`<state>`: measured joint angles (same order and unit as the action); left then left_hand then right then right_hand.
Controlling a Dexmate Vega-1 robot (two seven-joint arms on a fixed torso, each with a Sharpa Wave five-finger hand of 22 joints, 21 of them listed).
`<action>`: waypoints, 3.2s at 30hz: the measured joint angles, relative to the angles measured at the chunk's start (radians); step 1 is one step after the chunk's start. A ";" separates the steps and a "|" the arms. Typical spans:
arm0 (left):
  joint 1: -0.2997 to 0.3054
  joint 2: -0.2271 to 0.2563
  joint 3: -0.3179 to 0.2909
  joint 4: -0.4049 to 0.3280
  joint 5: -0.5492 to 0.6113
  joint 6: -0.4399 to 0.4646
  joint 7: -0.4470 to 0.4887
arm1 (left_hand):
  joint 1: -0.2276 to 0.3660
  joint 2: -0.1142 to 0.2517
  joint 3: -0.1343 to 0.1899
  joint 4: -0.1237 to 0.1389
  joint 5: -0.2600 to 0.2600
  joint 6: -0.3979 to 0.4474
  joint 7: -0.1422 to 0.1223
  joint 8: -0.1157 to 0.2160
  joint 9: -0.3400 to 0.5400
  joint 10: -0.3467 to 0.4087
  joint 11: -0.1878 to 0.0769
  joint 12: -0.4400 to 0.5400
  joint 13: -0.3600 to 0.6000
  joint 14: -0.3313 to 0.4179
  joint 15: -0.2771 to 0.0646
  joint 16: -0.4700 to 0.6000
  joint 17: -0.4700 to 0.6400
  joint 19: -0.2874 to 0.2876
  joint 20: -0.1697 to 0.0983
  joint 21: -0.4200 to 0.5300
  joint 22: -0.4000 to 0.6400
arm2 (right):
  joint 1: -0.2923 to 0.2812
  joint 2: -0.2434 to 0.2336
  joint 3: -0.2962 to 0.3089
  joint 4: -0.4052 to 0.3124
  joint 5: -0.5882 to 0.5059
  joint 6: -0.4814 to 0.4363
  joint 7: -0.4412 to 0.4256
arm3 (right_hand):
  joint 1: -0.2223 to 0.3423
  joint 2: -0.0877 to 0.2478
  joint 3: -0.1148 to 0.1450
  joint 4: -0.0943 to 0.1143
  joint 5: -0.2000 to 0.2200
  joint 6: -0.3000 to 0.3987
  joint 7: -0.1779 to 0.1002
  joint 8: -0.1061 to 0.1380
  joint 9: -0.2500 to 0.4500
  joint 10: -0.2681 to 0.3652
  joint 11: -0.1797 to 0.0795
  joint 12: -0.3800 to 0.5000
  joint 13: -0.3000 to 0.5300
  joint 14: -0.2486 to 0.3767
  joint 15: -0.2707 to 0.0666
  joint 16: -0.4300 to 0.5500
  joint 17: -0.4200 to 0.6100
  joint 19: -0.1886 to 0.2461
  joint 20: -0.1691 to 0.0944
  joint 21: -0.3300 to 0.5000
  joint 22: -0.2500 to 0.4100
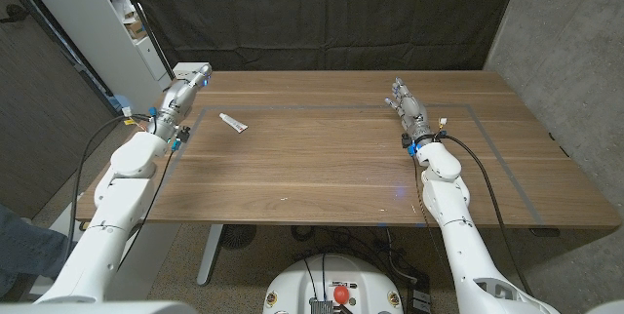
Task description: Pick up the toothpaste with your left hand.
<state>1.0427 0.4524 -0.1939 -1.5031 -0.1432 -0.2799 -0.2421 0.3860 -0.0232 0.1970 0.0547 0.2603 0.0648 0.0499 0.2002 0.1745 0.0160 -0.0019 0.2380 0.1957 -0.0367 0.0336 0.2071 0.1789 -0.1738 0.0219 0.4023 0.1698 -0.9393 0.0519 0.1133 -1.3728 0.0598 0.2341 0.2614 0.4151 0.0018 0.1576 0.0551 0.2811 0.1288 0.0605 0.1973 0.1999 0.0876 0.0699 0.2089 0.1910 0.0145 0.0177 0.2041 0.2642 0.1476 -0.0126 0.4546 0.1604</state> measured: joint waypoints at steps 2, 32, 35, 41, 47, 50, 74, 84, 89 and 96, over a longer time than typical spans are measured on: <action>0.004 0.004 -0.002 -0.004 0.008 0.000 0.005 | 0.007 -0.003 0.003 -0.005 0.000 0.000 0.000 0.000 0.000 0.007 -0.003 0.000 0.000 0.000 0.000 0.000 0.000 0.000 0.000 0.000 0.000 | 0.000 0.001 -0.001 0.000 -0.002 0.000 0.000 | 0.000 0.000 0.000 0.000 0.000 0.000 0.000 0.000 0.000 0.000 0.000 0.000 0.000 0.000 0.000 0.000 -0.004 0.000 0.000 0.000 0.000; 0.000 0.070 0.005 -0.005 0.166 -0.012 0.075 | 0.054 0.002 0.018 -0.042 0.015 0.009 -0.009 0.000 0.005 0.011 -0.007 0.000 0.000 0.011 -0.011 -0.004 0.000 0.000 0.000 -0.022 0.000 | 0.011 0.016 -0.007 0.026 -0.012 0.014 -0.009 | -0.013 0.013 0.000 0.000 0.004 0.010 0.001 0.000 -0.005 0.016 0.002 0.000 0.000 0.014 -0.004 0.008 -0.009 0.023 0.002 -0.015 0.000; -0.005 0.076 0.007 0.002 0.183 -0.019 0.084 | 0.060 -0.003 0.017 -0.044 0.015 0.009 -0.009 0.000 0.005 0.015 -0.012 0.000 0.000 0.012 -0.012 -0.004 0.000 0.000 0.000 -0.022 0.000 | 0.014 0.018 -0.007 0.031 -0.013 0.016 -0.012 | -0.013 0.013 0.000 0.000 0.004 0.011 0.000 0.000 -0.005 0.016 0.002 0.000 0.000 0.014 -0.004 0.008 -0.013 0.023 0.002 -0.015 0.000; -0.011 0.092 0.009 0.013 0.213 -0.026 0.104 | 0.069 -0.001 0.019 -0.049 0.015 0.021 -0.011 0.000 0.005 0.023 -0.016 0.000 0.000 0.018 -0.018 -0.004 0.000 0.000 0.000 -0.029 0.000 | 0.021 0.021 -0.009 0.039 -0.020 0.017 -0.018 | -0.013 0.013 -0.004 -0.004 0.004 0.011 0.000 0.000 -0.005 0.016 0.002 0.000 0.000 0.014 -0.004 0.008 -0.013 0.023 0.002 -0.015 0.000; -0.011 0.107 0.011 0.014 0.238 -0.027 0.117 | 0.077 -0.002 0.024 -0.059 0.021 0.027 -0.016 0.000 0.005 0.034 -0.017 0.000 0.000 0.028 -0.018 -0.004 0.000 0.000 0.000 -0.033 0.000 | 0.027 0.023 -0.011 0.046 -0.027 0.018 -0.022 | -0.013 0.013 -0.004 -0.004 0.004 0.011 0.000 0.000 -0.005 0.016 0.002 0.000 0.000 0.014 -0.004 0.008 -0.013 0.023 0.002 -0.022 0.000; -0.011 0.117 0.013 0.014 0.258 -0.029 0.123 | 0.084 -0.001 0.023 -0.059 0.023 0.030 -0.013 0.000 0.005 0.035 -0.018 0.000 0.000 0.028 -0.018 -0.004 0.000 0.004 -0.004 -0.033 0.000 | 0.031 0.025 -0.011 0.052 -0.030 0.018 -0.022 | -0.013 0.013 -0.004 -0.004 0.004 0.011 0.000 0.000 -0.005 0.016 0.002 0.000 0.000 0.014 -0.004 0.008 -0.013 0.023 0.002 -0.024 0.000; -0.040 0.188 0.046 0.052 0.350 -0.056 0.146 | 0.094 -0.003 0.025 -0.075 0.027 0.047 -0.017 0.000 0.005 0.053 -0.025 0.000 0.000 0.045 -0.026 -0.004 0.000 0.020 0.002 -0.044 0.000 | 0.052 0.036 -0.018 0.066 -0.065 0.002 -0.028 | -0.013 0.013 -0.004 -0.004 0.008 0.011 0.000 0.000 -0.004 0.016 0.002 0.000 0.000 0.018 -0.007 0.008 -0.018 0.036 0.000 -0.037 0.000; -0.043 0.215 0.055 0.051 0.378 -0.055 0.149 | 0.103 -0.002 0.029 -0.078 0.032 0.050 -0.014 0.000 0.004 0.053 -0.025 0.000 0.001 0.045 -0.026 -0.004 0.000 0.022 0.003 -0.044 0.000 | 0.061 0.040 -0.017 0.072 -0.068 0.002 -0.027 | -0.013 0.013 -0.004 -0.004 0.008 0.011 0.000 0.000 -0.005 0.021 -0.004 0.000 0.000 0.018 -0.007 0.008 -0.023 0.036 0.000 -0.041 0.000; -0.043 0.228 0.058 0.041 0.397 -0.047 0.149 | 0.103 -0.002 0.029 -0.078 0.032 0.050 -0.014 0.000 0.004 0.053 -0.025 0.000 0.002 0.045 -0.026 -0.004 0.000 0.026 0.007 -0.044 0.000 | 0.064 0.041 -0.017 0.073 -0.068 0.003 -0.027 | -0.013 0.013 -0.008 -0.008 0.008 0.011 0.000 0.000 -0.009 0.021 -0.004 0.000 0.000 0.018 -0.007 0.008 -0.023 0.036 0.000 -0.045 0.000; -0.033 0.249 0.059 0.018 0.420 -0.027 0.149 | 0.111 -0.002 0.029 -0.087 0.036 0.050 -0.014 0.000 0.004 0.053 -0.025 0.000 0.002 0.050 -0.021 -0.004 0.000 0.027 0.009 -0.054 0.000 | 0.066 0.043 -0.016 0.074 -0.070 0.007 -0.026 | -0.013 0.013 -0.008 -0.008 0.008 0.011 0.000 0.000 -0.009 0.021 -0.004 0.000 0.000 0.018 -0.007 0.008 -0.023 0.038 0.002 -0.048 0.000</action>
<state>1.0102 0.7017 -0.1344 -1.4847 0.2773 -0.3064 -0.0936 0.4968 -0.0248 0.2258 -0.0319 0.2960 0.1146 0.0356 0.2002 0.1790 0.0693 -0.0269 0.2381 0.1980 0.0135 0.0125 0.2028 0.1789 -0.1466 0.0305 0.3484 0.1698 -0.8738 0.0948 0.0972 -1.2986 -0.0098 0.2412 0.2358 0.4019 0.0149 0.1493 0.0468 0.2890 0.1394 0.0608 0.1973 0.1905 0.1090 0.0660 0.2090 0.1910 0.0323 0.0106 0.2117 0.2415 0.1851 -0.0107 0.4063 0.1604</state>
